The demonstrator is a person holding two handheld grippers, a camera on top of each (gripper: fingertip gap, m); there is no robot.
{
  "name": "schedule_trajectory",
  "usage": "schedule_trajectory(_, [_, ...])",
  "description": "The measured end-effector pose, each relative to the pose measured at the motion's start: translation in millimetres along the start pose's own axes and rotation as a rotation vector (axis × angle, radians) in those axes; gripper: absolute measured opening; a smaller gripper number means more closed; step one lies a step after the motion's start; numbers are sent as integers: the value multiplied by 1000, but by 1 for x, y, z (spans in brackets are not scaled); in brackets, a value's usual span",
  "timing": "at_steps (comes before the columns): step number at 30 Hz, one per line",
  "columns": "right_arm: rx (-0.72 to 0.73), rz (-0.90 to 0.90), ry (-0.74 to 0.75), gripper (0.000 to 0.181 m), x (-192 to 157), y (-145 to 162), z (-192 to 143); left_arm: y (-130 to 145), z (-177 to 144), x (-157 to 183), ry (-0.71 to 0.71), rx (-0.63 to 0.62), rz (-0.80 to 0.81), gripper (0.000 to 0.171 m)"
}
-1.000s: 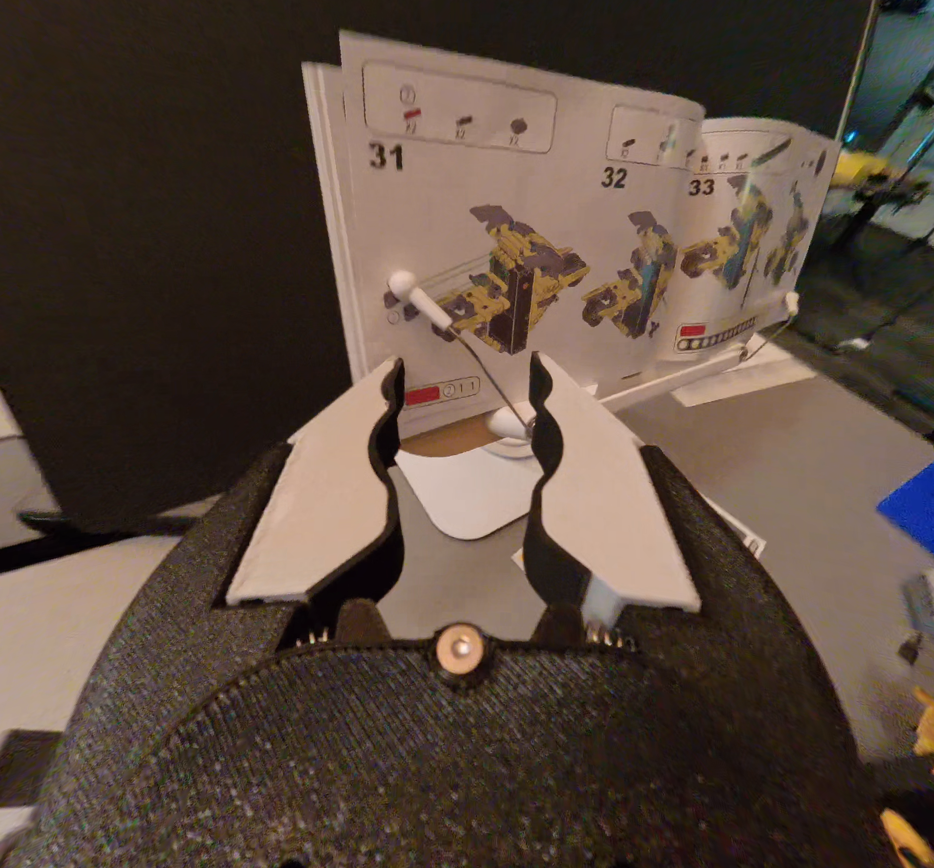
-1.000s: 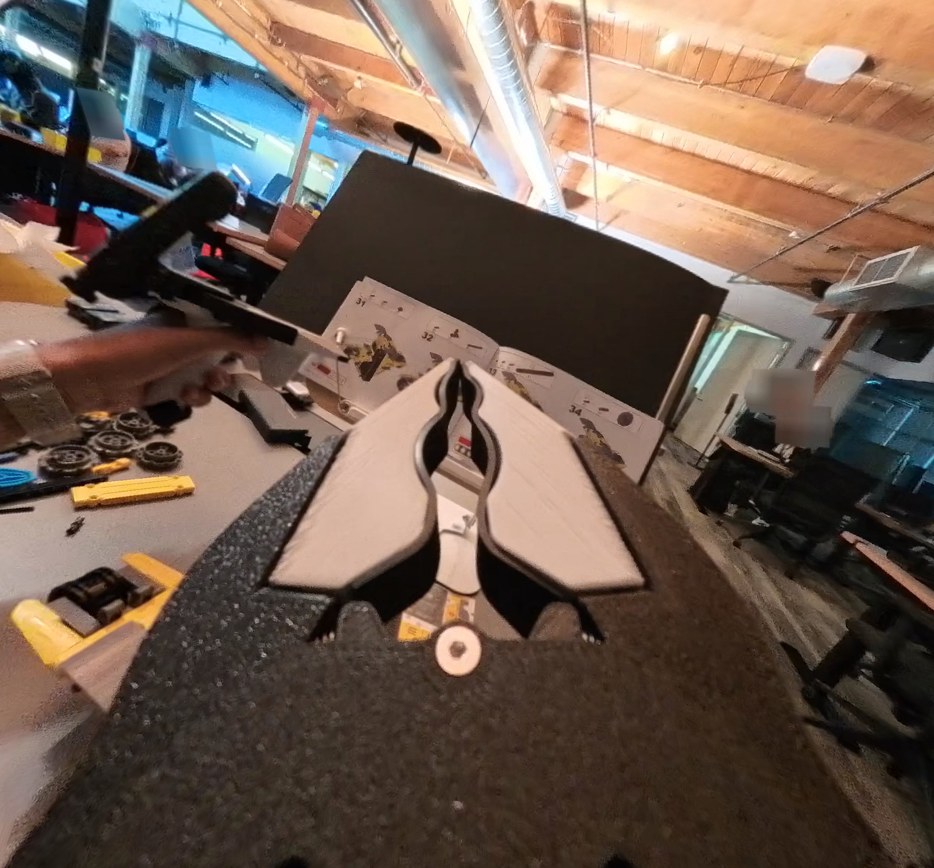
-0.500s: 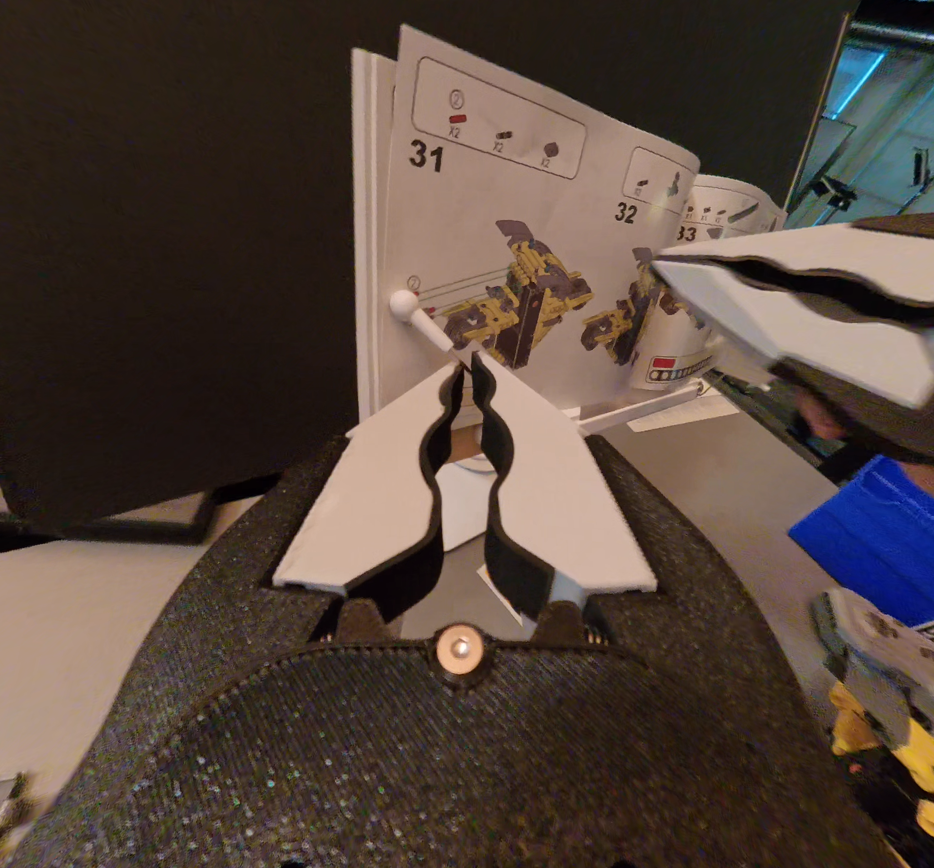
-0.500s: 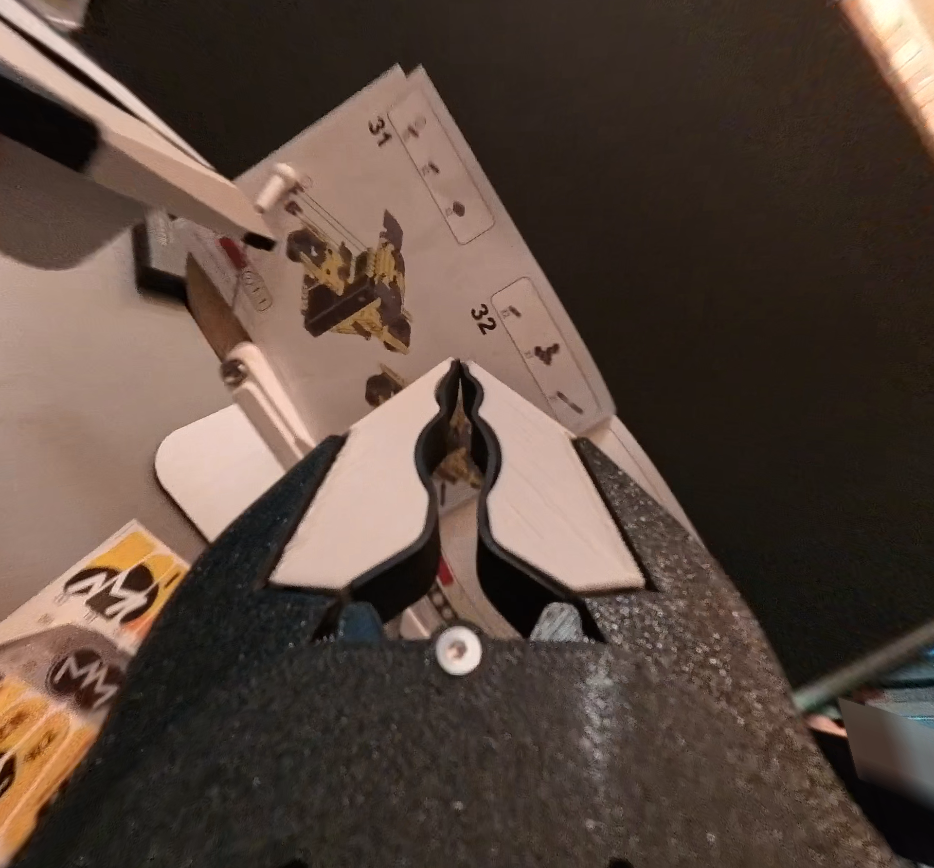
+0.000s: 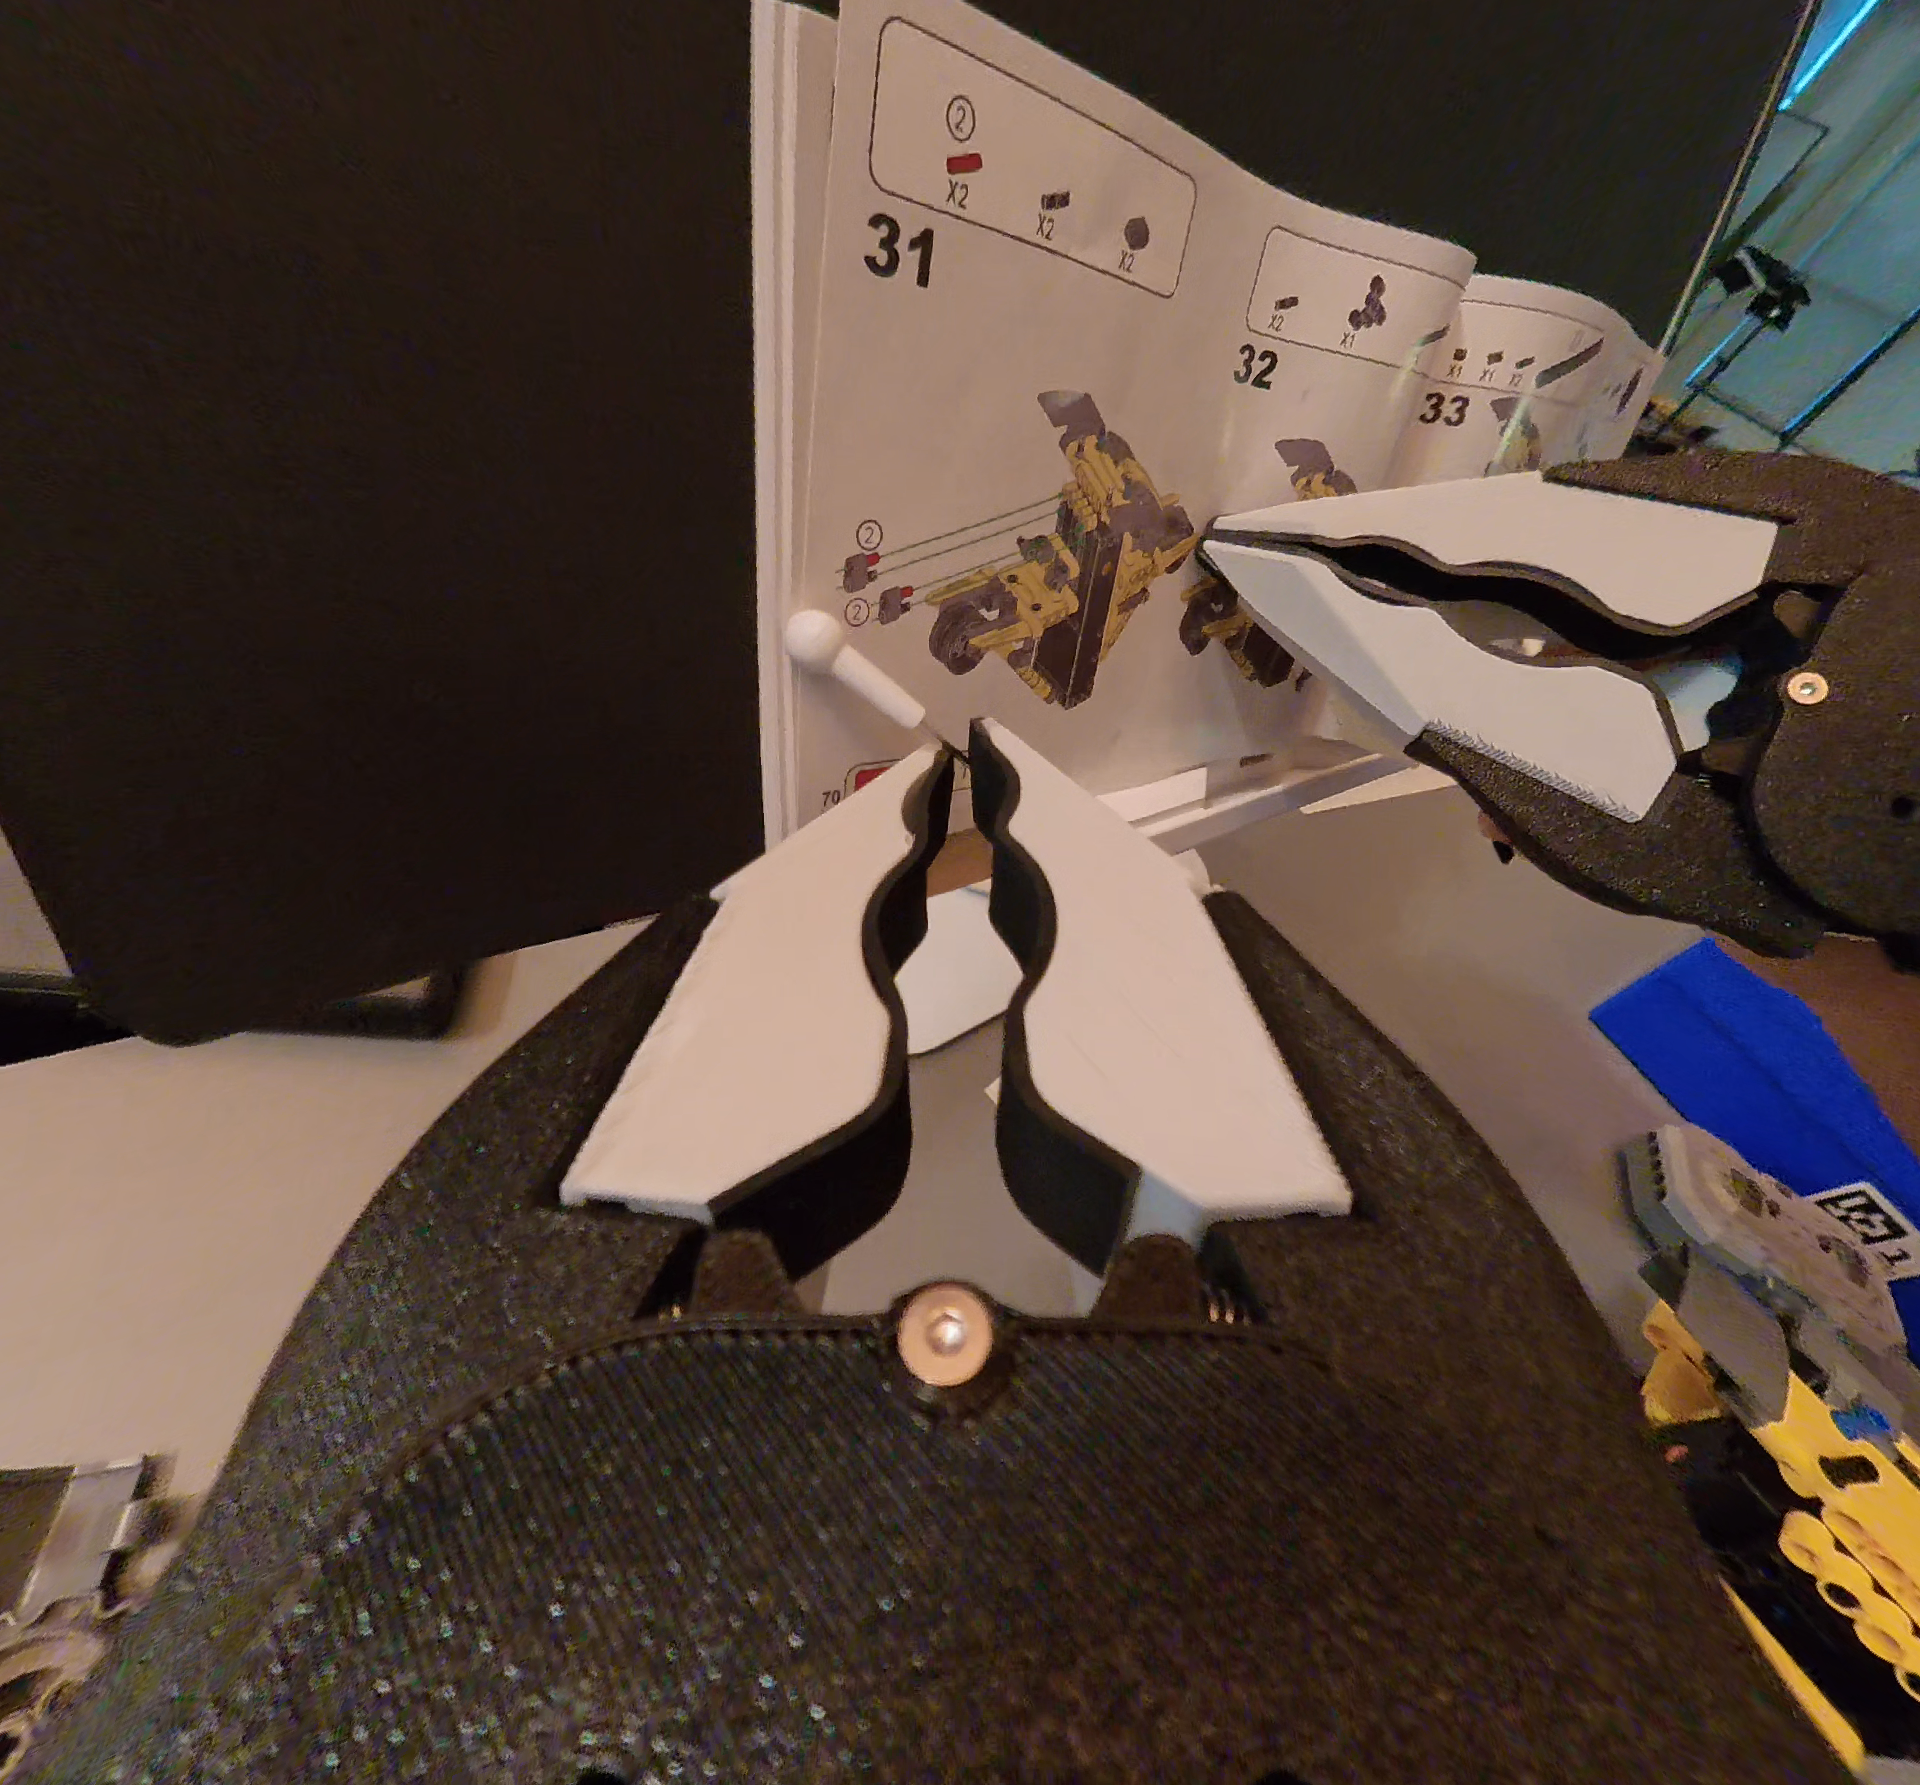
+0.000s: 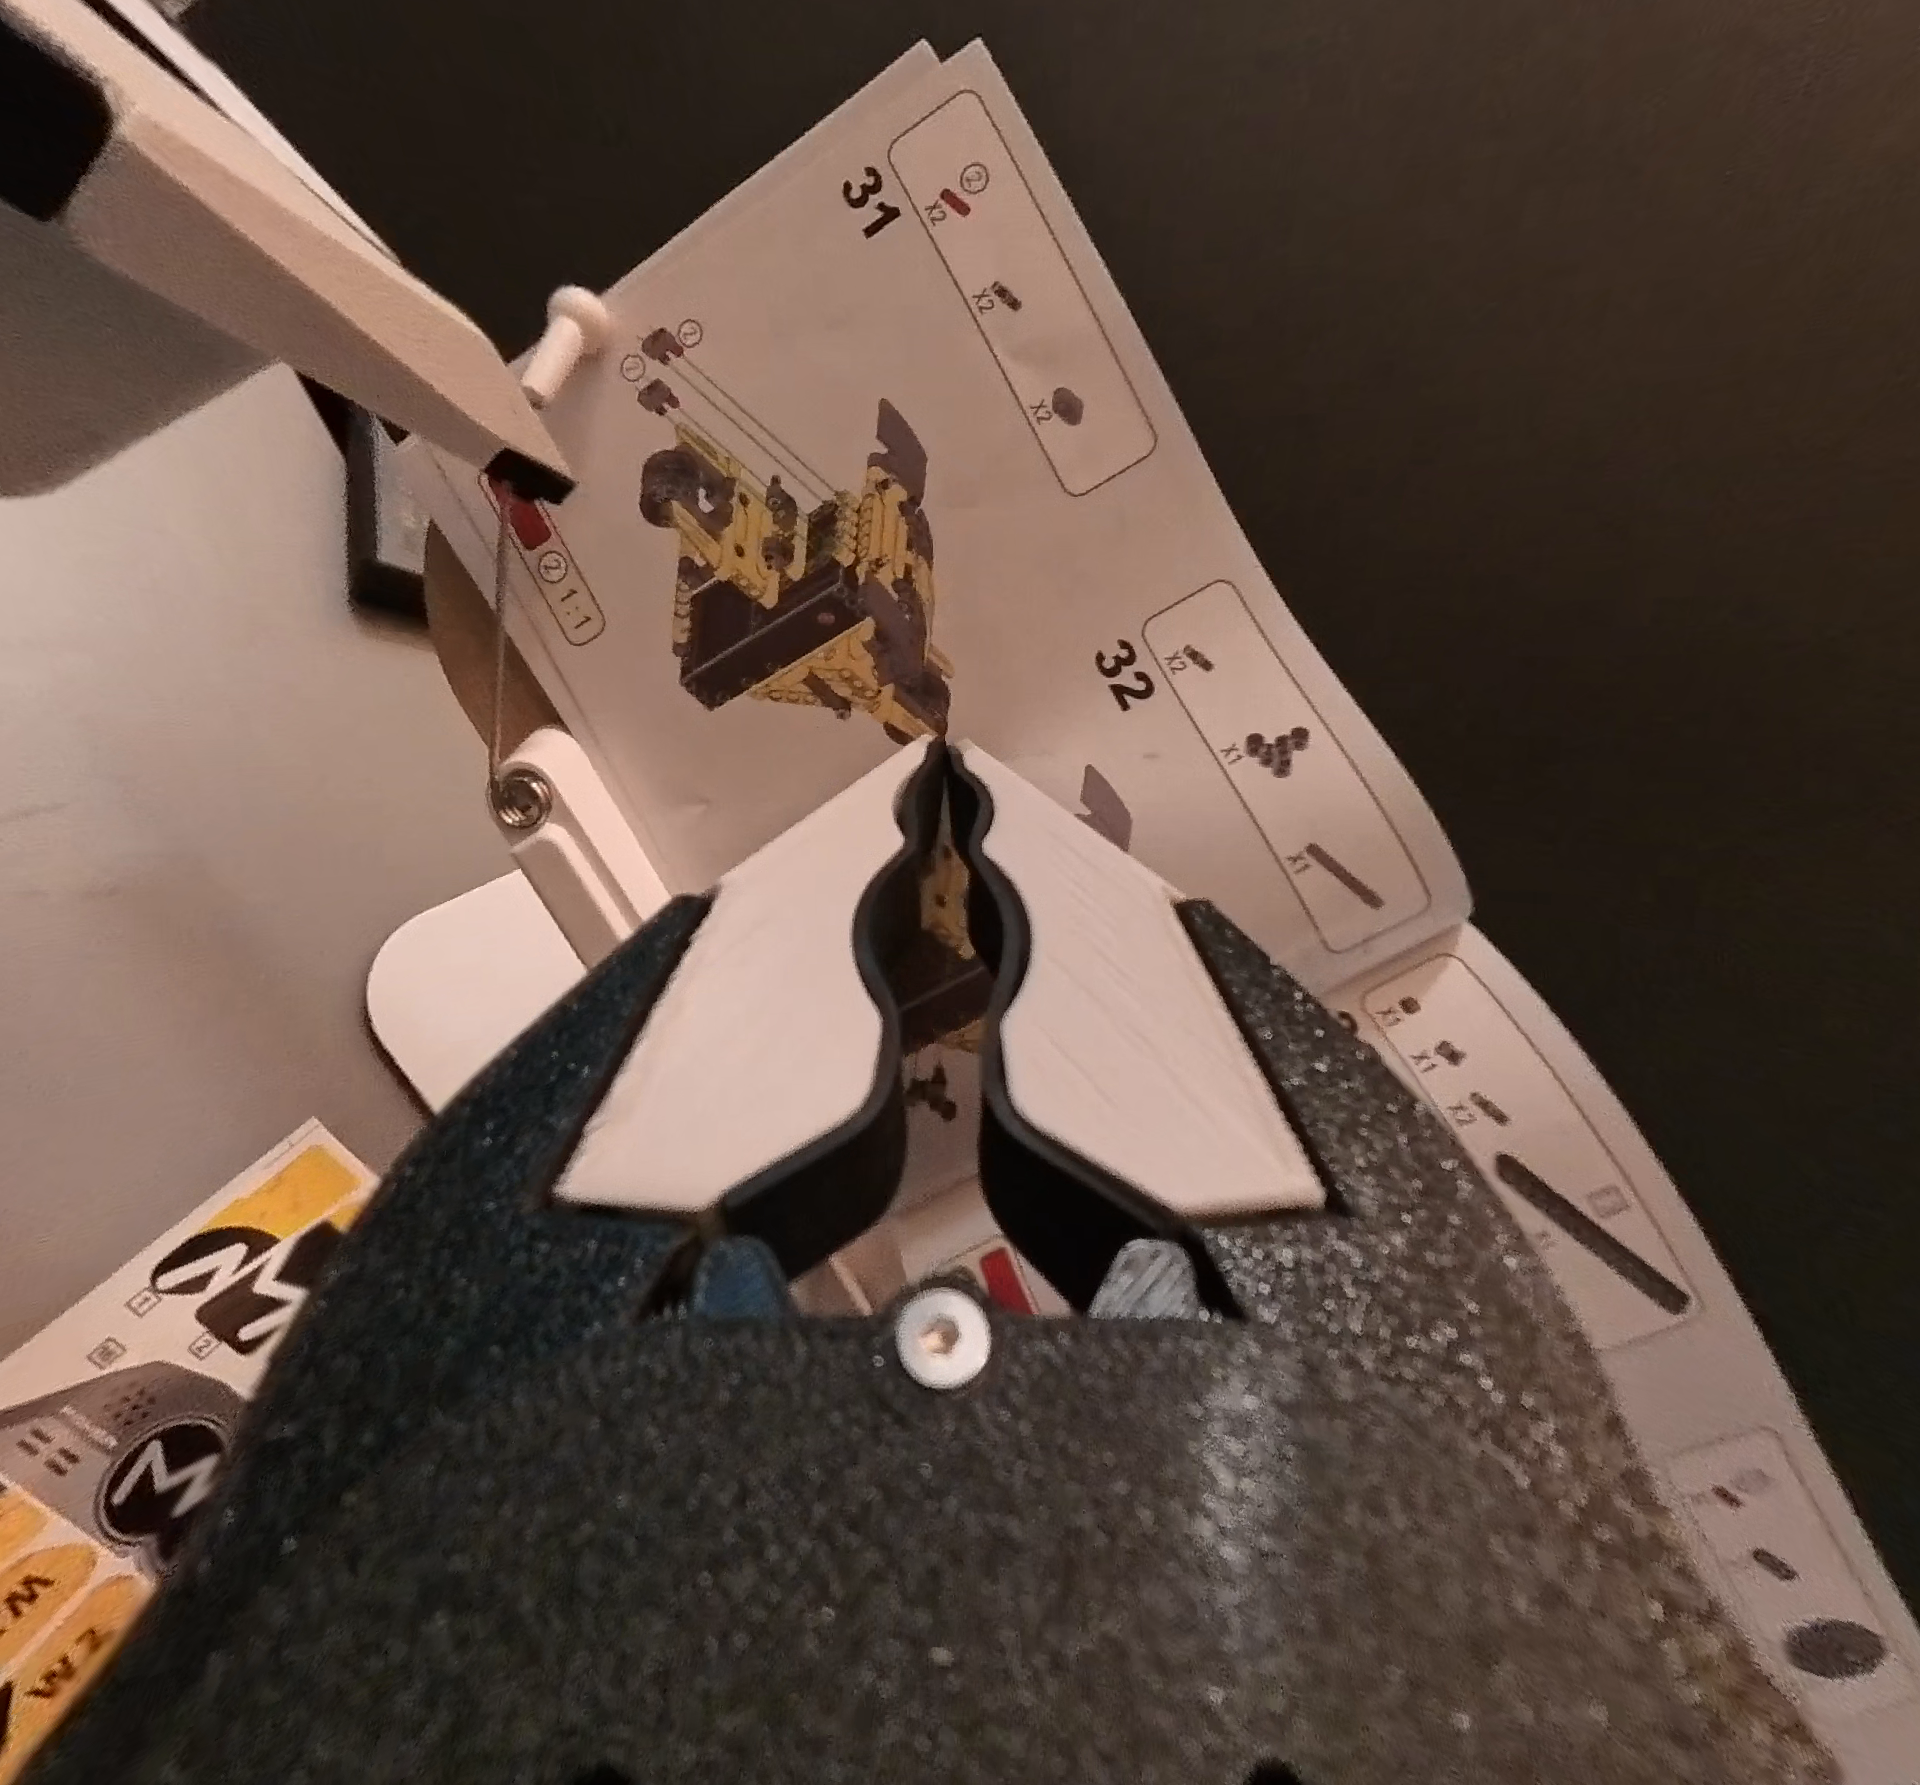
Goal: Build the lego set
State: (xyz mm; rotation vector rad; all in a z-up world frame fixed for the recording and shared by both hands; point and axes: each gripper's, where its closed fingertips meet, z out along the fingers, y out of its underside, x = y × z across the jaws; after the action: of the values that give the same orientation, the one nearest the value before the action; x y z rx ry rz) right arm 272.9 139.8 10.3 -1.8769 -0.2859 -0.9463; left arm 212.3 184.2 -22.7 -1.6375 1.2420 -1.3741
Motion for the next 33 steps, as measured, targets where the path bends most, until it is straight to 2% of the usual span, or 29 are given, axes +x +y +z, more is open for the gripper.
schedule_trajectory(5, [9,89,-47,0,0,0,0,0,2,-2,-33,12,29,2])
schedule_trajectory(7, [1,150,-73,0,1,-2,-4,2,4,-1,-28,0,35,17])
schedule_trajectory(10, [78,299,-101,1,6,-22,-27,2,3,3,-6,-4,19,28])
schedule_trajectory(14, [202,450,-144,9,5,-46,-93,-6,-8,-2,-40,2,19,37])
schedule_trajectory(16, [263,529,-132,3,-1,-46,-136,-17,-20,-4,-45,27,13,38])
schedule_trajectory(19, [366,635,-83,0,-18,-38,-200,-46,-46,1,-24,127,-11,40])
schedule_trajectory(23, [422,551,-9,0,-43,-36,-258,-83,-91,32,-8,294,59,41])
schedule_trajectory(25, [437,496,-49,0,-62,-40,-272,-85,-106,59,17,350,123,40])
schedule_trajectory(27, [469,482,-201,0,-95,-46,-283,-63,-113,90,79,347,196,36])
schedule_trajectory(28, [511,484,-320,0,-117,-51,-292,-38,-115,113,175,295,235,26])
schedule_trajectory(30, [574,515,-516,0,-155,-55,-308,33,-126,162,432,85,291,20])
schedule_trajectory(31, [578,530,-574,0,-170,-54,-312,69,-134,176,501,-12,319,20])
schedule_trajectory(33, [536,532,-641,0,-192,-50,-311,122,-146,181,490,-84,414,18])
